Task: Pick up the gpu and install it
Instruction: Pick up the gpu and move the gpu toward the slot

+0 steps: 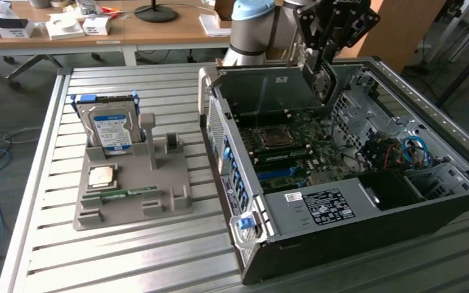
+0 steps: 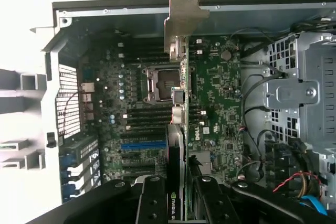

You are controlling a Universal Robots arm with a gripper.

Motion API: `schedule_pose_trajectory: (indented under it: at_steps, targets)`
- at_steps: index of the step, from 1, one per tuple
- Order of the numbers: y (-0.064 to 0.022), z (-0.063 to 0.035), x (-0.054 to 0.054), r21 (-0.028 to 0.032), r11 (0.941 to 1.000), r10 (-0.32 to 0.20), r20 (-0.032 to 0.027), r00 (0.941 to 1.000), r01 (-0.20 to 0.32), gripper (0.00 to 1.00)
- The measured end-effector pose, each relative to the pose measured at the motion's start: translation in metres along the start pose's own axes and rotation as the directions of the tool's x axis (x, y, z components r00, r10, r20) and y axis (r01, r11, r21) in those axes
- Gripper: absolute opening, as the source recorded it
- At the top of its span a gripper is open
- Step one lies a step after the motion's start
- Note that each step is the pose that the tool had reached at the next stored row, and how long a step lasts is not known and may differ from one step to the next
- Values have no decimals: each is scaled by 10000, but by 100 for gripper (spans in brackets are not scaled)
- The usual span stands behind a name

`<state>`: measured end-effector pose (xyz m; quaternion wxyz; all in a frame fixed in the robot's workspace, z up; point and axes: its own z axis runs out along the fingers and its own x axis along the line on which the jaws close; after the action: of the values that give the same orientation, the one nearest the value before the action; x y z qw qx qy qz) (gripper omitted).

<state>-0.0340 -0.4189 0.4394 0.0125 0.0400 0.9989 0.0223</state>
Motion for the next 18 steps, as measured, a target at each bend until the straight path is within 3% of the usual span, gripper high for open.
schedule_pose_trajectory:
  at_steps: [18]
  targets:
    - [31, 10, -386, -24, 9983, -590, -28, 9983, 590, 26]
